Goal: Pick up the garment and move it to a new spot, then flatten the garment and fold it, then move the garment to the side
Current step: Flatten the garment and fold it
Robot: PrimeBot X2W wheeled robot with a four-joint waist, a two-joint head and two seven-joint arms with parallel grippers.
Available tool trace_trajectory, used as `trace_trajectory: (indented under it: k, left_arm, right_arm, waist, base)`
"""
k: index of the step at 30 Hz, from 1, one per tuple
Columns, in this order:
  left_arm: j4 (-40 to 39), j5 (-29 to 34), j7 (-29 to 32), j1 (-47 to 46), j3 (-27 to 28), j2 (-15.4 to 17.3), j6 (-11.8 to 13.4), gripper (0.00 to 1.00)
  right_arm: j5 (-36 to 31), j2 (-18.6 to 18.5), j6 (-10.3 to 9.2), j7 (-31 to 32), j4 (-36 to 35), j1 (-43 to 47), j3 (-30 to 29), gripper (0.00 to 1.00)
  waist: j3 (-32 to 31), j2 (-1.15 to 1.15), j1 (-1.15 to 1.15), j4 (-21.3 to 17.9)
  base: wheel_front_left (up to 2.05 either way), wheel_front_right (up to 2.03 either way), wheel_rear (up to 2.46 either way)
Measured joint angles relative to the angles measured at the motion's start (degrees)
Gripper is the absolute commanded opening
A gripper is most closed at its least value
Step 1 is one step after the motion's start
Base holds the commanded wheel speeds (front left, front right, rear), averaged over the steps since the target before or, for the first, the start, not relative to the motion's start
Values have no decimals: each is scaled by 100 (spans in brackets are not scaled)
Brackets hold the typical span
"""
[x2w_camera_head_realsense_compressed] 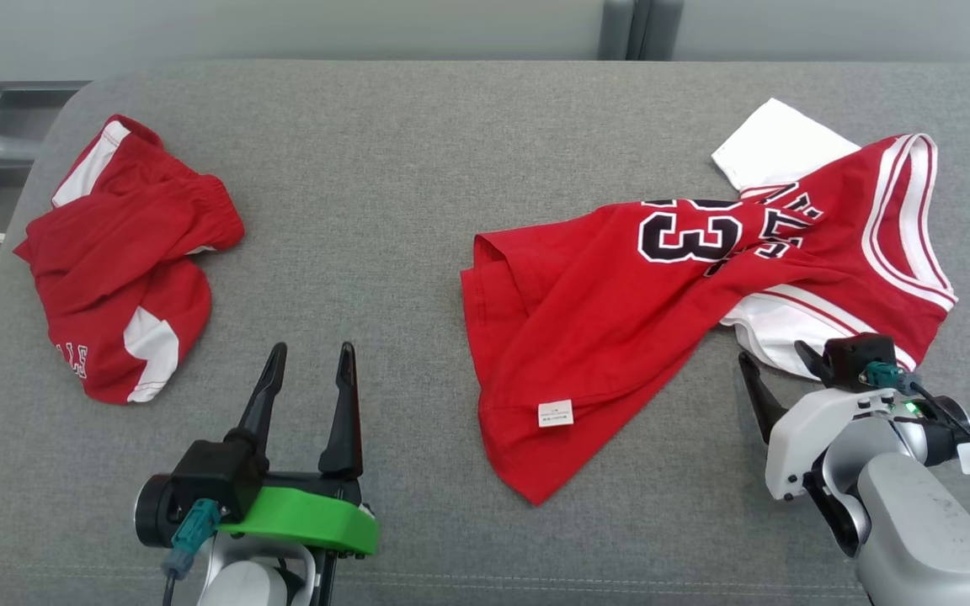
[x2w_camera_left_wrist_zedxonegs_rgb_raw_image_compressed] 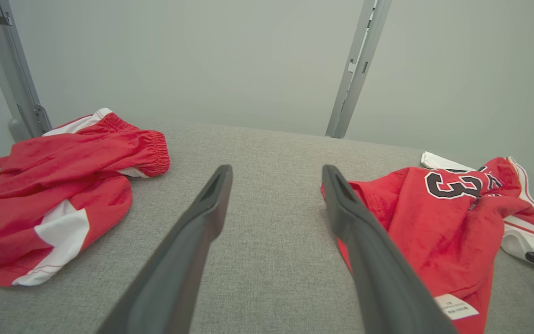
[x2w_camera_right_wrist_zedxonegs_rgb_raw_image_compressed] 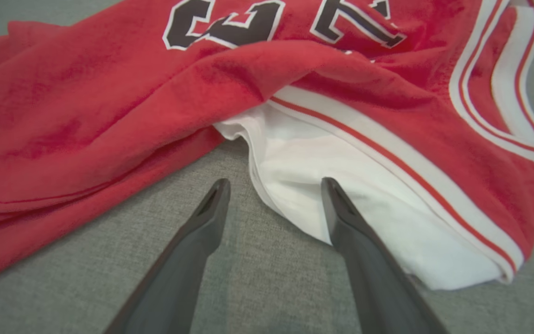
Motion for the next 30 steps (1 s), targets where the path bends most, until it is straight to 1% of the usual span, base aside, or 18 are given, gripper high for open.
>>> trace_trajectory:
  k: [4, 5, 6, 7, 8, 14, 19, 24, 29, 30]
  left_arm:
    - [27, -2, 0, -12, -21, -1, -1, 100]
    - [37, -15, -1, -26, -21, 0, -4, 100]
    - [42, -16, 0, -35, -25, 0, -4, 100]
    - [41, -16, -1, -38, -27, 0, -4, 100]
    - [45, -16, 0, -38, -33, 0, -4, 100]
    - [78, -23, -1, -47, -47, 0, -4, 100]
    - [114, -23, -1, -36, -26, 0, -3, 100]
    - [134, -23, -1, 43, -29, -1, -3, 100]
    - [116, -34, -1, 144, -45, -1, 8, 100]
    - [116, -34, -1, 144, -45, -1, 8, 100]
  right_arm:
    - [-15, 10, 0, -43, 309, -142, 64, 100]
    - [-15, 19, 0, -59, 491, -205, 97, 85]
    - [-16, 21, 0, -108, 576, -238, 103, 49]
    - [-19, 18, 1, -138, 660, -275, 110, 28]
    - [-31, 11, 1, -183, 742, -312, 115, 0]
    - [-40, 18, 1, -516, 1256, -593, 182, 0]
    - [40, 54, 1, -730, 1384, -622, 280, 0]
    - [141, -3, 1, -864, 1210, -439, 510, 0]
    - [225, -309, 1, -906, 689, 61, 727, 0]
    - [225, -309, 1, -906, 689, 61, 727, 0]
  waist:
    - [46, 0, 0, 87]
    - [61, 0, 0, 126]
    - [66, 0, 0, 145]
    - [70, 0, 0, 161]
    - [73, 0, 0, 175]
    - [79, 0, 0, 199]
    - [0, 0, 0, 139]
    - [-128, 0, 0, 2]
    - [-256, 0, 0, -183]
    - [-256, 0, 0, -183]
  base:
    - [0, 0, 0]
    - [0, 0, 0]
    - [0, 0, 0]
    - [0, 0, 0]
    - [0, 0, 0]
    - [0, 0, 0]
    - [0, 0, 0]
    - [0, 0, 0]
    - [0, 0, 0]
    - [0, 0, 0]
